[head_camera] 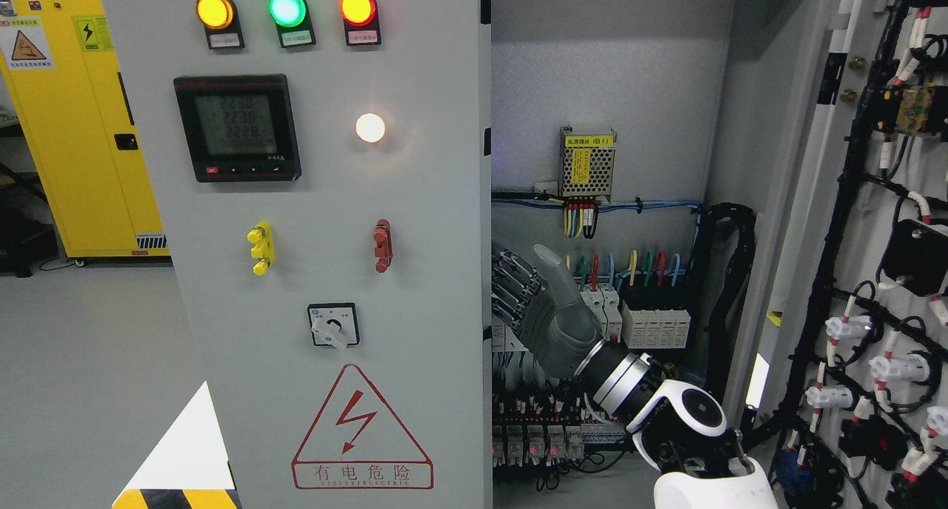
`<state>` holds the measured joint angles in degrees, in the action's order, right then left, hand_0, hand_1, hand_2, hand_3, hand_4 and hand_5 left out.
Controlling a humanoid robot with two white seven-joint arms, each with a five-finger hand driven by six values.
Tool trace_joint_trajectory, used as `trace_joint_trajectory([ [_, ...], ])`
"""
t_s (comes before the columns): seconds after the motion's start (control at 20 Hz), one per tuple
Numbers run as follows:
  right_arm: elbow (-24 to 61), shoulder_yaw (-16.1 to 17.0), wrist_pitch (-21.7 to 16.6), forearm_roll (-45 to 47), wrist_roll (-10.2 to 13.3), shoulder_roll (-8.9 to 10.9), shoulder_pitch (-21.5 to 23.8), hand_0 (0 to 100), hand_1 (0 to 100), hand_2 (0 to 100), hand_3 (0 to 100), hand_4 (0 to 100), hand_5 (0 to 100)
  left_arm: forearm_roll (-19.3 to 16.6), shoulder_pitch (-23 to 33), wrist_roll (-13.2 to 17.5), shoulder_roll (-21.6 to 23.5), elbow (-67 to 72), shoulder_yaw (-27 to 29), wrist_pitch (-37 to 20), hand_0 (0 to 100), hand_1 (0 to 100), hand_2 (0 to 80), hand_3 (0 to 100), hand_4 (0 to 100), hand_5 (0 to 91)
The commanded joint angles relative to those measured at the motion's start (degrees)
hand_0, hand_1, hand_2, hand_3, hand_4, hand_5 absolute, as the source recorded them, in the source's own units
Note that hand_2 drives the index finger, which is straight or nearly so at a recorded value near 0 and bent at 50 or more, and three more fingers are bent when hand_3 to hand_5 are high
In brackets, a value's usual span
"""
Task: Open door with both hands
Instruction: 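Hook the right hand fingers behind the light-panel door's edge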
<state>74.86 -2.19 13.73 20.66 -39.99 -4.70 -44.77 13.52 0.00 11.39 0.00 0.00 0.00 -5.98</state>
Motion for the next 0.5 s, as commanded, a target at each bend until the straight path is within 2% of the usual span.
trace_joint_trajectory([
  [0.0,-1.8,1.2,0.7,0.0,-2.0,0.83,-0.8,22,0,0,0,0,0,0.0,0.2,0.0,-0.1,-0.4,1.8,-0.1,0,0,0.0,0,0,0.0],
  [0.1,-1.8,1.4,2.6,0.0,-2.6,0.83,-1.0,22,0,0,0,0,0,0.0,0.0,0.0,-0.2,-0.4,1.8,-0.1,0,0,0.0,0,0,0.0],
  [0.2,-1.8,1.4,2.9,0.1,-3.4,0.83,-1.4,22,0,0,0,0,0,0.0,-0.2,0.0,-0.2,-0.4,1.8,-0.1,0,0,0.0,0,0,0.0],
  [0.45,-2.1,1.4,3.7,0.2,-3.7,0.83,-2.1,22,0,0,0,0,0,0.0,-0.3,0.0,0.1,-0.4,1.8,-0.1,0,0,0.0,0,0,0.0],
])
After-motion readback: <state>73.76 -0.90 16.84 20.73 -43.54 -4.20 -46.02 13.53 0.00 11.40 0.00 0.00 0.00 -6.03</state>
